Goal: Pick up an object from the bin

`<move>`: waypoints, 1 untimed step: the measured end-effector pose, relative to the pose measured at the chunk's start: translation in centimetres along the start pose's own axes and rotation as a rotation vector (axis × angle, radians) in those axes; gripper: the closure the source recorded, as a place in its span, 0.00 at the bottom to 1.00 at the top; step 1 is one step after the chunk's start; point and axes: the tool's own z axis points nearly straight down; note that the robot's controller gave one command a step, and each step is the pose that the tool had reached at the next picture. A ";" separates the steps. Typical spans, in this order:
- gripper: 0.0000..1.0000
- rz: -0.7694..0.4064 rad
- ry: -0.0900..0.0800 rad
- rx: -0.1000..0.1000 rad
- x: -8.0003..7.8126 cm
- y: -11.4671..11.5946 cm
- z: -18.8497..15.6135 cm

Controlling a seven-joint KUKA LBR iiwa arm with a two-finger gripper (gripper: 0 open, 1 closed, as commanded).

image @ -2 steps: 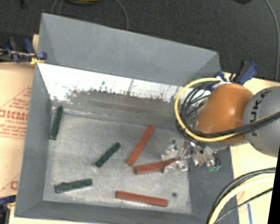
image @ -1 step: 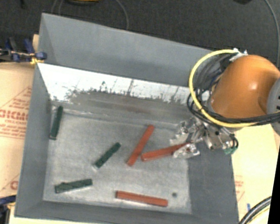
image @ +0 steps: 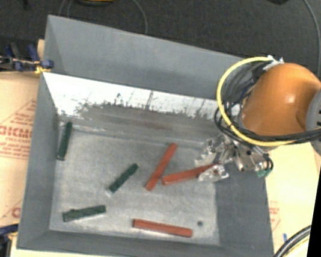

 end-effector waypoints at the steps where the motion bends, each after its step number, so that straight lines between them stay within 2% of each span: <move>1: 1.00 -0.464 -0.003 0.003 -1.1 -4.0 -11.5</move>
Offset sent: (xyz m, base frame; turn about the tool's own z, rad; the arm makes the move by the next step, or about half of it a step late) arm 0.0000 0.0000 0.0000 0.0000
